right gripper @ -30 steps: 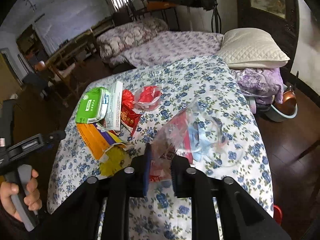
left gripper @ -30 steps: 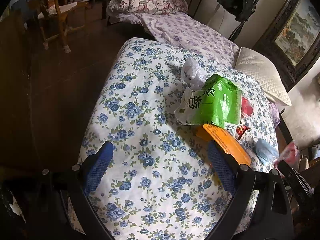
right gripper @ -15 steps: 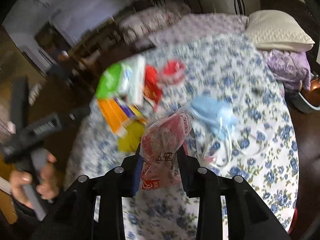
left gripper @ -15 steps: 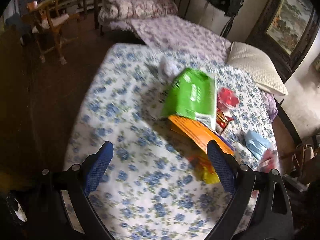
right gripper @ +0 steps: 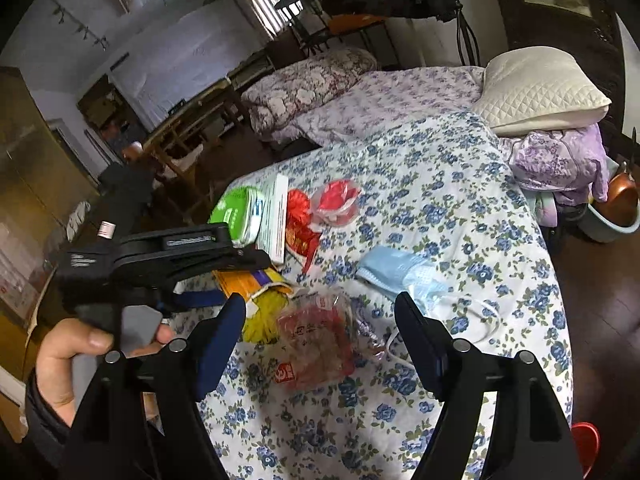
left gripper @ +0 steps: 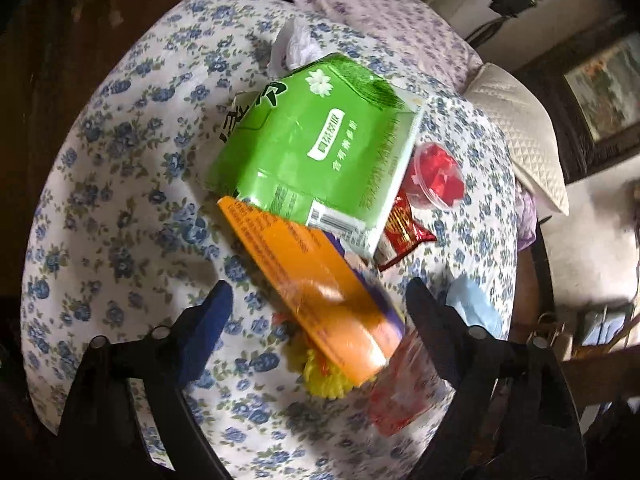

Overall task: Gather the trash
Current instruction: 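Grasp the orange box with the left tool while the right tool grasps the clear wrapper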

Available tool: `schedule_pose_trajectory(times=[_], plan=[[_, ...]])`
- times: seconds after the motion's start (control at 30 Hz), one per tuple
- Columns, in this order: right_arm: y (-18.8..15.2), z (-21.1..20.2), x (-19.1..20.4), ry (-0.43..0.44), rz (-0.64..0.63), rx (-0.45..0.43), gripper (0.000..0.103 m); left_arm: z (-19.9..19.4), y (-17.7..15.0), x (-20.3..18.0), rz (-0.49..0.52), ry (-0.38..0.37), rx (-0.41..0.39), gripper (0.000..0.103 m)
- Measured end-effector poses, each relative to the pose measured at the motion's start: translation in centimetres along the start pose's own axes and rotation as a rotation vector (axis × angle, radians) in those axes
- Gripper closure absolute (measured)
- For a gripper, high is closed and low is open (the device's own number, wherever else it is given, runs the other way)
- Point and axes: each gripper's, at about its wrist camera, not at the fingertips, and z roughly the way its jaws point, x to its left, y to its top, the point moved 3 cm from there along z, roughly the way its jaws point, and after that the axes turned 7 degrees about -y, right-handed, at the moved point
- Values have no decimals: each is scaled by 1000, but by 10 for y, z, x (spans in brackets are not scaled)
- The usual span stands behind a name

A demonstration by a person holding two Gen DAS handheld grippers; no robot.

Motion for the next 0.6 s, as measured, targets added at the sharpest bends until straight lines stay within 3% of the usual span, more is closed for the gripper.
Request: schedule_pose_trajectory(times=[0.07,0.13,0.23,0.27,0.33,0.47,0.6], plan=[[1,2,-3,9,15,0,27,3,2,-1,-5,1,8,26],[1,2,-5,15,25,2,27,8,2,-3,-28,-26,35,45],[2,0,-6,29,40,0,27,15,0,-5,-64,-67,83,59],[2,1,-7,32,42,-1,27,14,0,-6,-67,-81,84,61],[1,1,-7,39,44,-6,27,7,1,-10,-32,-84,58,73],[0,-1,-10,37,45,-11,27,-31,-11,-27,141,-79,-47,77],[1,0,-13,29,60,-11,27,-54,-22,-25,173,-132,-43,77]])
